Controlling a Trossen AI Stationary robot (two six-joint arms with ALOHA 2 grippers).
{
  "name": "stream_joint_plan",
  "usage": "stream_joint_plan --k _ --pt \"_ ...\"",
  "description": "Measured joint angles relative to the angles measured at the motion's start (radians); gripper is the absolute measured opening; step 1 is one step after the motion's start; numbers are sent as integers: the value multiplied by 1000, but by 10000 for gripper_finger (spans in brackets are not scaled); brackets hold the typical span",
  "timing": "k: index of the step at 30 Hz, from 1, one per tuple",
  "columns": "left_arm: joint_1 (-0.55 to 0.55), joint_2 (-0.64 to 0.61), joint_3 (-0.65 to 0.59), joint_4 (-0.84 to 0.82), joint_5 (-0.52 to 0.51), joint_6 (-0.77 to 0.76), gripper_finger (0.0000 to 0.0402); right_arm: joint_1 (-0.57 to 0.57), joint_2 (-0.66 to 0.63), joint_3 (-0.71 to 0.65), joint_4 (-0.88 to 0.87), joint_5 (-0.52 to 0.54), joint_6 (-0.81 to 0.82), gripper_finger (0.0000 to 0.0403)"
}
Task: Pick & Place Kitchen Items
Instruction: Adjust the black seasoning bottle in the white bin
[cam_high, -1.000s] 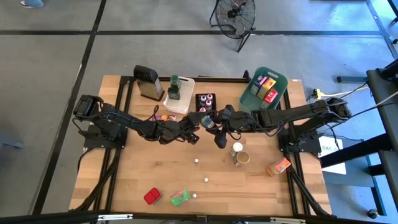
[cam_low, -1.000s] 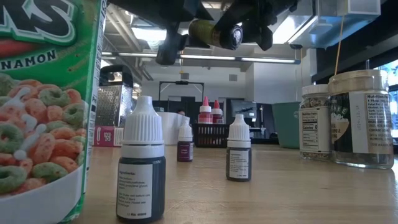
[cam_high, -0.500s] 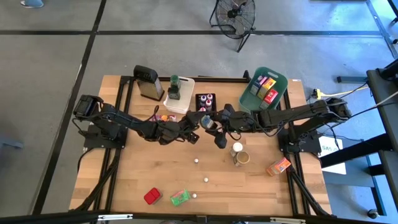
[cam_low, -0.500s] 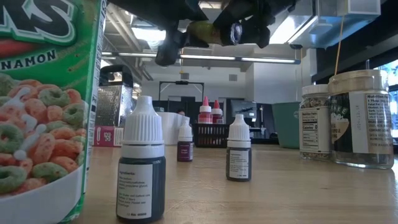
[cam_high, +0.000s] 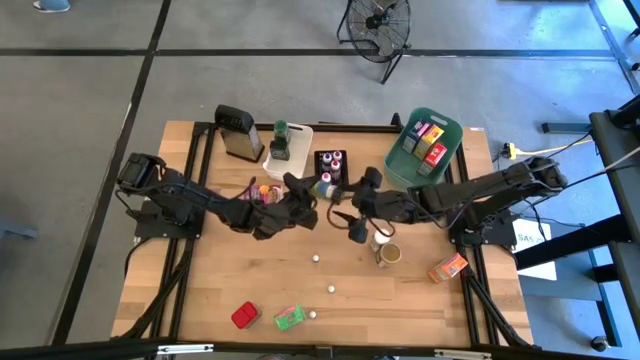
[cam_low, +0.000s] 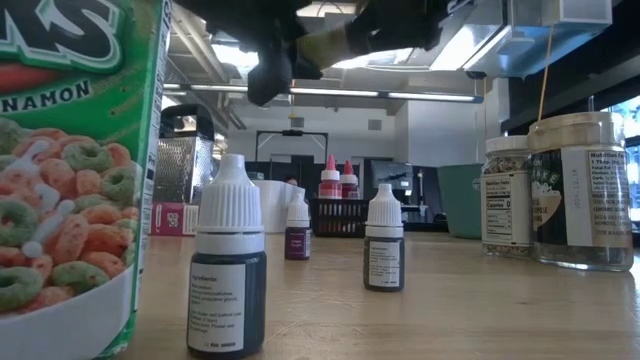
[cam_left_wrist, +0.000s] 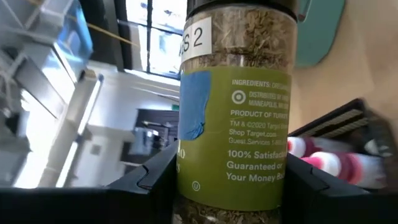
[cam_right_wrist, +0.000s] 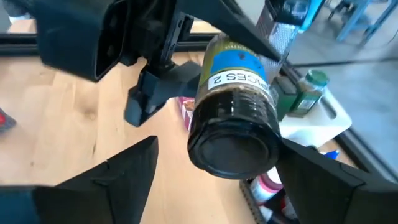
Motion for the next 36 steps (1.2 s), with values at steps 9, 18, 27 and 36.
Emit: stream_joint_plan --k 9,18,27,36 --pt "-13 -42 -2 -90 56 -324 185 87 -1 1 12 187 -99 316" --pt "10 -279 -2 -286 436 -724 185 145 -1 1 24 317 -119 316" --pt "109 -327 -113 -90 877 -903 185 176 -1 1 216 262 -267 316" --pt "177 -289 -318 488 1100 -964 185 190 -1 1 399 215 -410 316"
